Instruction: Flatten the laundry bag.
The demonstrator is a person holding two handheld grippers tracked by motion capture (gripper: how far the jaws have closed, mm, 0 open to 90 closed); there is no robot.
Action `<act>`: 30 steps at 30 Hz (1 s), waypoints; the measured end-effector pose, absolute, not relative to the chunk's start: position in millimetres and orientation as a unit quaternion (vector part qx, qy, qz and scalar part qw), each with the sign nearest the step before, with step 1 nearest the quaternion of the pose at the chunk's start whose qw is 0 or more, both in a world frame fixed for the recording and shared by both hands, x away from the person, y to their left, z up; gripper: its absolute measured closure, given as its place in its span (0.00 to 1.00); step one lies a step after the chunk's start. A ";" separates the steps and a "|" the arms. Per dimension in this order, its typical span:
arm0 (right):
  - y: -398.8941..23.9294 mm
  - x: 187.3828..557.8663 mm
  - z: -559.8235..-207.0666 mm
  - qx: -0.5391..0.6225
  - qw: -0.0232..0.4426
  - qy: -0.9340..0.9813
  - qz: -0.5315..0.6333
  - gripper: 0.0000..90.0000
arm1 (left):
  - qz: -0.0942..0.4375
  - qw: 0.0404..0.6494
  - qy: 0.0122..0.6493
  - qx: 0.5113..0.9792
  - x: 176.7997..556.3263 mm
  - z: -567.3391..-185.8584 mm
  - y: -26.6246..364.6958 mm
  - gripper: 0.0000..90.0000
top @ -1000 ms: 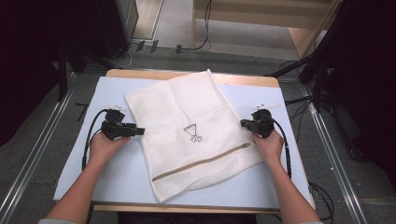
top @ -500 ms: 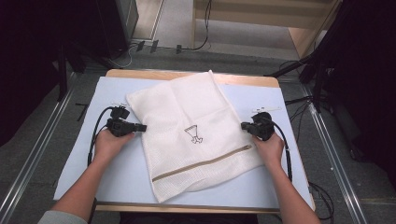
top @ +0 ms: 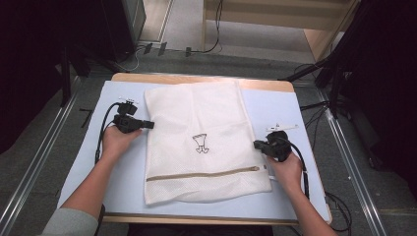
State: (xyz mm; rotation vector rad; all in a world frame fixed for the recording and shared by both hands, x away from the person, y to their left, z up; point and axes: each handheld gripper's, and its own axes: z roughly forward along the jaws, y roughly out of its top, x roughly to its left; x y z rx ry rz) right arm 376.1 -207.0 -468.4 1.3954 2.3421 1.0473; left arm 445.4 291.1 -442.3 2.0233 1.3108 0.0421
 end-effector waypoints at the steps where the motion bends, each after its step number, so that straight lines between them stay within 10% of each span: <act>1: -204.7 372.6 -468.7 0.474 0.111 0.798 0.357 0.97 | 0.020 0.360 0.505 0.784 447.7 -441.7 291.2 0.98; 22: -184.7 369.1 -475.3 0.463 0.103 0.796 0.376 0.95 | 0.036 0.374 0.506 0.776 475.8 -440.2 304.3 0.94; 30: -189.1 370.3 -473.5 0.463 0.087 0.792 0.387 0.82 | 0.033 0.393 0.490 0.777 466.8 -428.7 306.4 0.63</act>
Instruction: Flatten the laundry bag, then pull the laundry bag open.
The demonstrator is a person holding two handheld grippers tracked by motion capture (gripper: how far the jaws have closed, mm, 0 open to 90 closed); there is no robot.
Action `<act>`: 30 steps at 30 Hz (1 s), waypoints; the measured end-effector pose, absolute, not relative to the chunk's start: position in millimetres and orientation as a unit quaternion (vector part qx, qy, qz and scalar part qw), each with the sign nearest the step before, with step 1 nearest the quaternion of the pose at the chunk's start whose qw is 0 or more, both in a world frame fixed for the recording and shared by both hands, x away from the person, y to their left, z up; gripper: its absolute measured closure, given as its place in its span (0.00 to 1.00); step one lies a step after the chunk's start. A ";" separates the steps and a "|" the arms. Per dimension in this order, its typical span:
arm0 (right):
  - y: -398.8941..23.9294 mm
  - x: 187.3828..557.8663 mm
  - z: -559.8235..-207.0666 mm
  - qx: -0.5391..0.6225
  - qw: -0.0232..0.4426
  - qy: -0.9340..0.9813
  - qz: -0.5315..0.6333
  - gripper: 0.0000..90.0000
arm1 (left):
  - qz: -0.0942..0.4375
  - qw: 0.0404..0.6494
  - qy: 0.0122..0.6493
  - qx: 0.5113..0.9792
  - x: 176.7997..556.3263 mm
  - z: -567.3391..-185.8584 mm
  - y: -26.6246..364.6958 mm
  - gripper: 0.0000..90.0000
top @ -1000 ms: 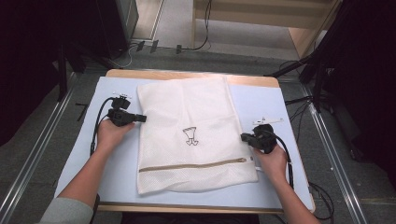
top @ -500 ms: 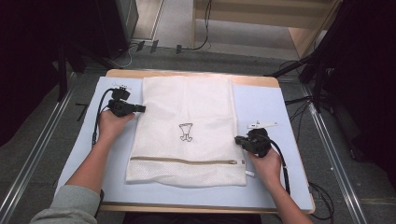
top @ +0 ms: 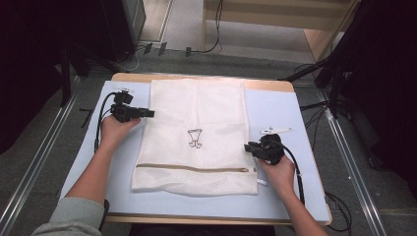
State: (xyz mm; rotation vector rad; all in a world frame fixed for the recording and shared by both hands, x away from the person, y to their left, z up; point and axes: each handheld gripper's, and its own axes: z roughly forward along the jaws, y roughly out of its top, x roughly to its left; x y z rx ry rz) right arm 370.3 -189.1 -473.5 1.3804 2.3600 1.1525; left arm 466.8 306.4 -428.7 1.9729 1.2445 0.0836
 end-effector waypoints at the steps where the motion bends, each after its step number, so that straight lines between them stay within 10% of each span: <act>1: -191.7 370.3 -471.3 0.467 0.080 0.791 0.388 0.80 | 0.047 0.391 0.479 0.785 461.5 -421.7 305.1 0.57; 30: -193.0 326.0 -445.6 0.410 0.079 0.805 0.422 0.75 | 0.029 0.410 0.412 0.813 397.5 -390.6 264.3 0.58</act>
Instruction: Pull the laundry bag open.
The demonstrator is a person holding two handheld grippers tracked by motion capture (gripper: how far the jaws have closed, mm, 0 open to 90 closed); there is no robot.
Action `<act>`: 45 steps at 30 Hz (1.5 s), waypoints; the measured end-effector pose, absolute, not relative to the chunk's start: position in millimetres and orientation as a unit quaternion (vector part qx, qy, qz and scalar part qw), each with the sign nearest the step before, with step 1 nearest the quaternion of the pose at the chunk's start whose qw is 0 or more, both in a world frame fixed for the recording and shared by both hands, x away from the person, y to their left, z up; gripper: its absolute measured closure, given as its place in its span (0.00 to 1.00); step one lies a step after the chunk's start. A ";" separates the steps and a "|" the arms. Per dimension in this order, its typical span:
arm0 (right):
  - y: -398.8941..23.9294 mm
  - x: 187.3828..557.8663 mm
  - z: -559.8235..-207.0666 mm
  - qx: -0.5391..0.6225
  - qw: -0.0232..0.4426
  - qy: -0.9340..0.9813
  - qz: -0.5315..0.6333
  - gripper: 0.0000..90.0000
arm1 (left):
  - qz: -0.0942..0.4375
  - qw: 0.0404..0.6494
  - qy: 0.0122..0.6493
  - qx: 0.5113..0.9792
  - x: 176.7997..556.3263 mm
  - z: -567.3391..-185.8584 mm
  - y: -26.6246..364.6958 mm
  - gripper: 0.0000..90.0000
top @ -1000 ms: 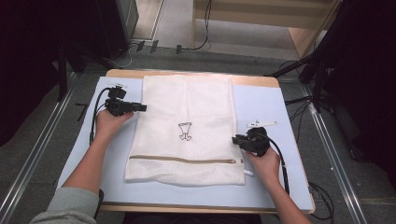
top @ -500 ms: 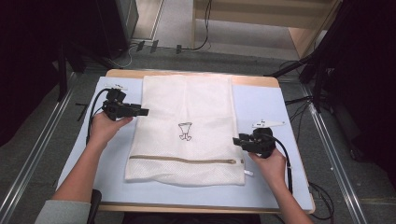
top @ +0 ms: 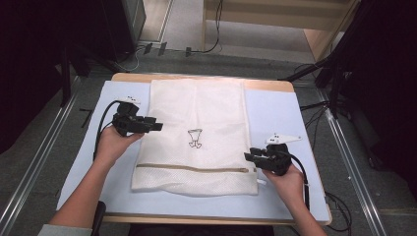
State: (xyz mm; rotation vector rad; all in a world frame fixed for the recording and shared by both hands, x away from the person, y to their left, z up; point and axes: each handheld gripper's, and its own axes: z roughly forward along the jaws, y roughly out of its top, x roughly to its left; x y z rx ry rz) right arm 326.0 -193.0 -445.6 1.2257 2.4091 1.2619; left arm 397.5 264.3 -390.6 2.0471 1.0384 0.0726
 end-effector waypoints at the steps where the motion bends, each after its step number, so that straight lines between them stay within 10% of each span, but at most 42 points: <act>1: -192.6 325.1 -446.2 0.408 0.079 0.806 0.421 0.78 | 0.025 0.412 0.409 0.814 395.3 -390.4 260.9 0.59; 8: -194.7 324.4 -453.8 0.412 0.047 0.810 0.415 1.00 | 0.005 0.420 0.392 0.819 387.9 -391.4 245.3 0.60; 45: -191.4 322.2 -475.6 0.381 0.037 0.839 0.386 1.00 | 0.006 0.410 0.320 0.854 374.9 -401.9 182.4 0.55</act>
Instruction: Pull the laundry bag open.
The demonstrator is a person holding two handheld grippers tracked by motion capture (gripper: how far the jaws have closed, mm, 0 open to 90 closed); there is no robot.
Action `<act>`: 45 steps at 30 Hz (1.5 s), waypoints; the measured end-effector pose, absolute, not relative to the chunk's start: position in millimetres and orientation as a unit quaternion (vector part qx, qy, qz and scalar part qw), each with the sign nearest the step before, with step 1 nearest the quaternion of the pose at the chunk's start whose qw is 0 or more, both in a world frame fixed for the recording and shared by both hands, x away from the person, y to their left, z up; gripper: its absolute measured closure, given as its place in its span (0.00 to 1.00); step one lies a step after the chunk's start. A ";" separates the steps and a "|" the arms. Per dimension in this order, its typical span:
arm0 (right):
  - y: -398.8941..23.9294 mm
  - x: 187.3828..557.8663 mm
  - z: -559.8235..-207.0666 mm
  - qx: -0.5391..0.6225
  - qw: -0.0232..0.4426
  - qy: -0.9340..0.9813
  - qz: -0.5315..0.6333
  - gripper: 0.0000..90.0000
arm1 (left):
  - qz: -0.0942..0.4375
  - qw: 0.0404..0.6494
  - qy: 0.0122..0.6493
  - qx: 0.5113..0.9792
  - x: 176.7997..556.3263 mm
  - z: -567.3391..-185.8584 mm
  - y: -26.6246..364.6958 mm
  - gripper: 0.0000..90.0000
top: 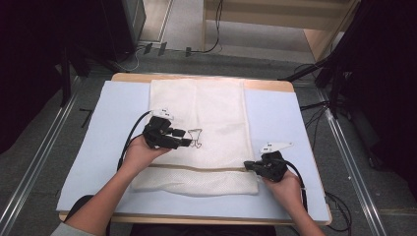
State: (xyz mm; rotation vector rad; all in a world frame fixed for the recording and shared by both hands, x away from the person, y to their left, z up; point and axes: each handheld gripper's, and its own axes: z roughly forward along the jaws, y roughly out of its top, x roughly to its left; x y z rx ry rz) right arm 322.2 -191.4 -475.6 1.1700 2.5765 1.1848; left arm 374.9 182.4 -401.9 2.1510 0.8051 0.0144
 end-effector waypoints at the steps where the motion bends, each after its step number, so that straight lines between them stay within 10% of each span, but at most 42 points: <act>1: -192.4 322.9 -476.1 0.382 0.030 0.839 0.388 1.00 | 0.007 0.409 0.320 0.855 374.5 -402.0 181.9 0.55; 9: -202.4 324.1 -476.5 0.405 -0.053 0.825 0.390 1.00 | -0.004 0.405 0.303 0.863 368.7 -405.0 168.3 0.56; 45: -195.1 317.8 -475.2 0.347 0.043 0.857 0.379 1.00 | -0.078 0.413 0.241 0.875 352.9 -426.7 78.8 0.76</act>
